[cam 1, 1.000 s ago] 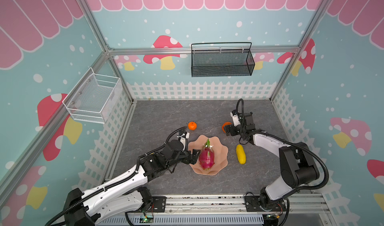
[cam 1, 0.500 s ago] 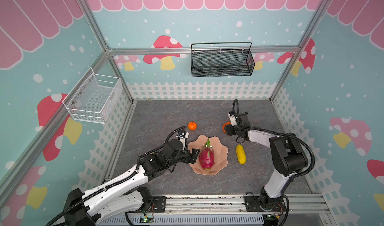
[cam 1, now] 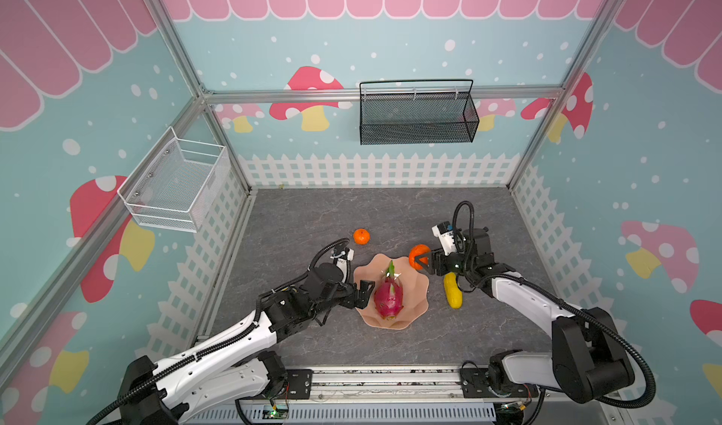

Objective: Place and organize the fake fruits in the fruit bowl
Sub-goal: 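Place the persimmon into the bowl beside the dragon fruit with the right gripper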

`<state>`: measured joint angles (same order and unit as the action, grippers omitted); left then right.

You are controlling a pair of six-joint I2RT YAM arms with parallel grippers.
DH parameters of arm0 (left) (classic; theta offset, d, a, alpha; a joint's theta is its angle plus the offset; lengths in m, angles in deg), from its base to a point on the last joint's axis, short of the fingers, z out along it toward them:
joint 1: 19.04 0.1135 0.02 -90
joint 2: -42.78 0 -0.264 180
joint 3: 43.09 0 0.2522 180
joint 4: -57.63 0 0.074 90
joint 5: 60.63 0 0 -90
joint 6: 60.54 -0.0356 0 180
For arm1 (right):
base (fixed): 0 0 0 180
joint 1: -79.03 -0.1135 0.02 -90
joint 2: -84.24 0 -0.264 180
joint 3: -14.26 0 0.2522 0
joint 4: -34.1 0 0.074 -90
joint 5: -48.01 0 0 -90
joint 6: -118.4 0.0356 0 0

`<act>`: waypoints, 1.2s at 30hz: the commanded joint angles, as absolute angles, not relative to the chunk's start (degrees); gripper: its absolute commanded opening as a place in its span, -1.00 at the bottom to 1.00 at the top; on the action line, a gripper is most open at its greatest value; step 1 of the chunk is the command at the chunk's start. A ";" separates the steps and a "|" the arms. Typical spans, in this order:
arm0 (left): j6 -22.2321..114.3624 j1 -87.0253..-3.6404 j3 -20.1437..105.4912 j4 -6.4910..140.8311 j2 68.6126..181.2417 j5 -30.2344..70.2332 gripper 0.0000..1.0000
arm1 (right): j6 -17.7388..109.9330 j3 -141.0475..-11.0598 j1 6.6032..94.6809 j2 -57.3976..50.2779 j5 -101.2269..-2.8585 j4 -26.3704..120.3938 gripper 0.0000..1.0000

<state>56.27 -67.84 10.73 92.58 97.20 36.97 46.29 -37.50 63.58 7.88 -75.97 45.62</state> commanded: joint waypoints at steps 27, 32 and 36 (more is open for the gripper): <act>59.40 -64.64 16.37 107.72 98.41 55.86 0.99 | 43.25 -43.28 59.29 3.61 -77.01 54.09 0.67; 63.09 -51.96 13.89 112.74 99.29 58.38 0.95 | 41.91 -46.00 57.08 8.54 -75.03 53.75 0.72; 66.98 -42.91 9.53 112.01 100.19 55.94 0.88 | 39.96 -48.59 49.14 13.05 -70.51 54.06 0.91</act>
